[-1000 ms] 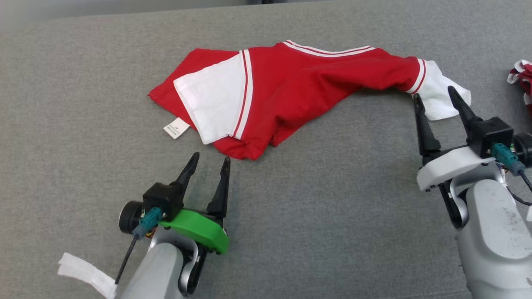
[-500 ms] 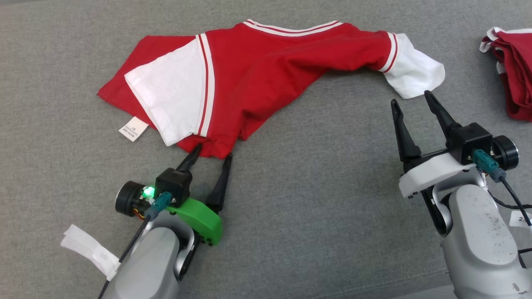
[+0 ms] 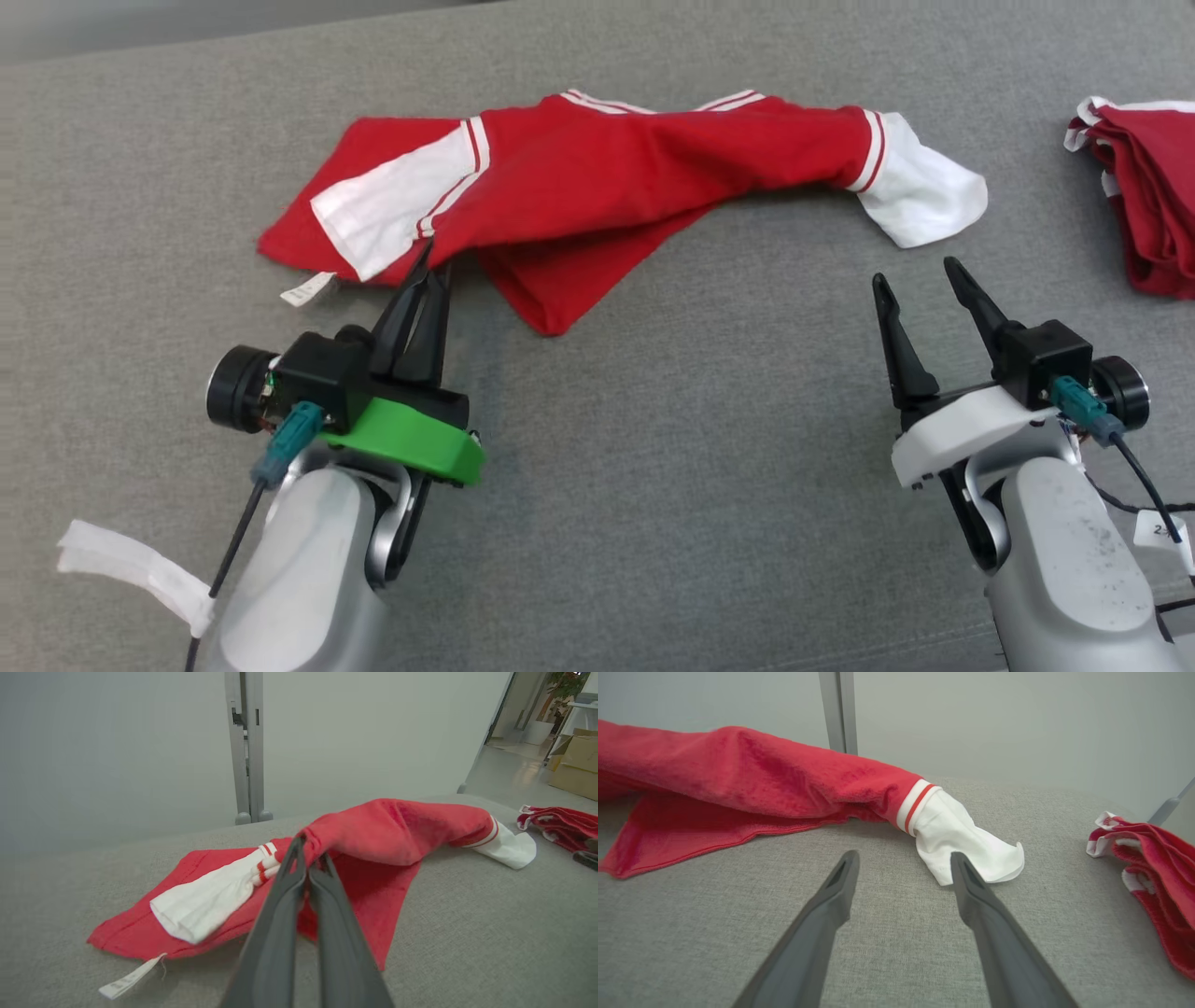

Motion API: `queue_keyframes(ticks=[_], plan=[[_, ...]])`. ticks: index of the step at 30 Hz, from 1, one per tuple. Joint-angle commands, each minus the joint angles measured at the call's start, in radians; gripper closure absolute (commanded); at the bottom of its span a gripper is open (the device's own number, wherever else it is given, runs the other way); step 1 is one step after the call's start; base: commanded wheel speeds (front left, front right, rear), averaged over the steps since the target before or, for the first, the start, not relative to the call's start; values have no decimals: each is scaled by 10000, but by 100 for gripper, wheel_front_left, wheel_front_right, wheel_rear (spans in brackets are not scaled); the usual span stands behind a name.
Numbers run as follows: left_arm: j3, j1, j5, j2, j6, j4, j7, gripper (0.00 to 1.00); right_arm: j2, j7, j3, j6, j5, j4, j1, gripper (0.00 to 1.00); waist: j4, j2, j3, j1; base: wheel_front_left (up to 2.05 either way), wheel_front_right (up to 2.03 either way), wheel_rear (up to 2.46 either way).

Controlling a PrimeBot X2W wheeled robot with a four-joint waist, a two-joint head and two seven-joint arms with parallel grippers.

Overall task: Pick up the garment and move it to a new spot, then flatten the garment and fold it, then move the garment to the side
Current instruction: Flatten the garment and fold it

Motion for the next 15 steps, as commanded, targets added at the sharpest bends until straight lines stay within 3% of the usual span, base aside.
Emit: queue_keyframes(ticks=[1,7,15], plan=[[106,168,143,32,-24,-346,-2,100,-17,-2,-12,-15,69,74,203,0,407,0,-518,0,0,0,0],[564,162,357,184,-24,-1453,-2,100,8,-1,64,-15,223,184,418,0,649,0,-1008,0,0,0,0],[523,-772,214,853,-24,-817,-2,100,29,-1,258,-15,394,65,245,0,365,0,-621,0,0,0,0]])
